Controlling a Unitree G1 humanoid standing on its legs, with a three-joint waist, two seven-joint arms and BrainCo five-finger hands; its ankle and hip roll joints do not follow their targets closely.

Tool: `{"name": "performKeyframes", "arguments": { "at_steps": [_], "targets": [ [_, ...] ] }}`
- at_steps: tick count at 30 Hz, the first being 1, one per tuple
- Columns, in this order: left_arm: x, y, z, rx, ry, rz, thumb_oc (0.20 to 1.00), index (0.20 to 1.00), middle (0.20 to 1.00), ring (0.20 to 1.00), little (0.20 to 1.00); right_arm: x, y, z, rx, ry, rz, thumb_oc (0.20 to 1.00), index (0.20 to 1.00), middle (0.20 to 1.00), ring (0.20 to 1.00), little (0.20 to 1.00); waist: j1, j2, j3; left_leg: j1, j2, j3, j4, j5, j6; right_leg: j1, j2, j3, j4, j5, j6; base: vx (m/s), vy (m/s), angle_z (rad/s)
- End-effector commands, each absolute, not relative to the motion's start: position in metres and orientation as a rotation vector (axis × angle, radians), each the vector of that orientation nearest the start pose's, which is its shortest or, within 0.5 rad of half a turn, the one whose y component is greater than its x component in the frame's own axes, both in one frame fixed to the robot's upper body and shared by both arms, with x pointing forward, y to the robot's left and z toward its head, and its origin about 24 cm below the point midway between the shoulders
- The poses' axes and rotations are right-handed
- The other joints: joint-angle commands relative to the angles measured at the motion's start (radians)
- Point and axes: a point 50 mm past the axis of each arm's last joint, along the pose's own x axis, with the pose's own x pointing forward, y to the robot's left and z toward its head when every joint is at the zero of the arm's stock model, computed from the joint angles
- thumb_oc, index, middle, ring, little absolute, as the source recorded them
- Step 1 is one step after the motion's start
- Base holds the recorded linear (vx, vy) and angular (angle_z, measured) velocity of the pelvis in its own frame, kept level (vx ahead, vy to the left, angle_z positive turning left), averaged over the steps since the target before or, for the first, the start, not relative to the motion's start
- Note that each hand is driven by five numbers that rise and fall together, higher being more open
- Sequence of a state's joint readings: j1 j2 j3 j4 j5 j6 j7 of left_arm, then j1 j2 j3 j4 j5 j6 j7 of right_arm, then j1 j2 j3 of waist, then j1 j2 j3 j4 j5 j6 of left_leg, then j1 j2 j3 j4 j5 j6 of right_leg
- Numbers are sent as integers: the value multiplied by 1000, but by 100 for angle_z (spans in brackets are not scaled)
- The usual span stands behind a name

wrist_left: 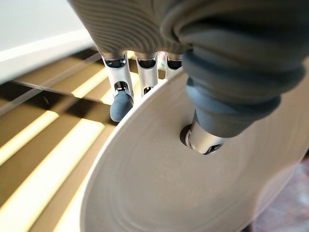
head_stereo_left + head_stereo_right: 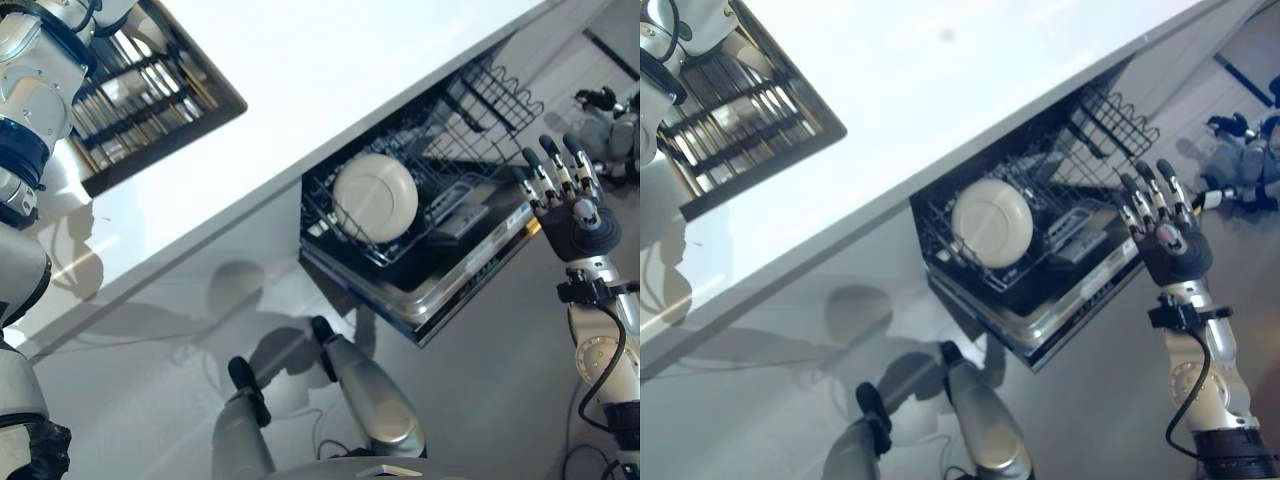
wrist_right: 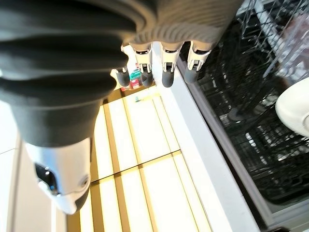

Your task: Pick up plates and place into dishwasher.

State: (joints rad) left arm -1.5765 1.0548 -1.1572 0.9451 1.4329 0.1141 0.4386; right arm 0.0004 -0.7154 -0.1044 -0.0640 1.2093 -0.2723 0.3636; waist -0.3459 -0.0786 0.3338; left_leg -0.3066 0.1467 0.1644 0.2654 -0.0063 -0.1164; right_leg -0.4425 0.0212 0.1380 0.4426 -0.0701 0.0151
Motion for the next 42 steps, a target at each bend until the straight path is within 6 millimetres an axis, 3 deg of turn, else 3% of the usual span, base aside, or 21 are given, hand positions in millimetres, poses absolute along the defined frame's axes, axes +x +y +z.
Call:
{"name": "performKeyframes", "arguments": {
  "at_steps": [1,11,16,25,30,37,42],
  "targets": [
    [343,282,404,-3026,640,-926,200,200,200,200,200,239,-288,177,387,-615,280,1000,1000,1000,1000,1000,-12,50,-59,-25,31,9,-27,8,44,10,-55,-33,-77,18,55,69,85,5],
    [327,284,401,-3060,878,-953,200,200,200,200,200,236,-289,171,377,-576,244,1000,1000,1000,1000,1000,31,81,-163,107,1,8,-95,-2,50,157,-78,-26,-164,17,86,51,54,4],
    [317,281,402,-3103,1169,-1086,200,200,200,200,200,236,-288,169,339,-570,219,1000,1000,1000,1000,1000,49,91,-235,193,-27,23,-132,-28,62,247,-89,-6,-234,26,110,58,66,2],
    [303,276,380,-3155,1777,-1382,200,200,200,200,200,234,-284,166,291,-572,146,1000,1000,1000,1000,1000,70,89,-319,301,-65,28,-194,-56,78,323,-94,30,-270,67,143,24,38,-2],
    [300,278,352,-3133,2326,-1634,200,200,200,200,200,231,-281,167,271,-592,120,1000,1000,1000,1000,1000,81,83,-341,330,-81,16,-233,-54,84,336,-99,29,-282,77,153,-35,14,0],
    [298,262,314,-2959,3017,-1675,200,200,200,200,200,228,-277,181,207,-653,102,1000,1000,1000,1000,1000,85,78,-359,346,-93,9,-255,-59,88,346,-100,33,-307,85,159,-76,16,4],
    [292,246,287,-2630,3665,-1661,200,200,200,200,200,229,-269,186,147,-693,107,1000,1000,1000,1000,1000,96,72,-368,356,-99,0,-264,-63,91,355,-94,36,-332,92,157,-56,5,0]
  ]
}}
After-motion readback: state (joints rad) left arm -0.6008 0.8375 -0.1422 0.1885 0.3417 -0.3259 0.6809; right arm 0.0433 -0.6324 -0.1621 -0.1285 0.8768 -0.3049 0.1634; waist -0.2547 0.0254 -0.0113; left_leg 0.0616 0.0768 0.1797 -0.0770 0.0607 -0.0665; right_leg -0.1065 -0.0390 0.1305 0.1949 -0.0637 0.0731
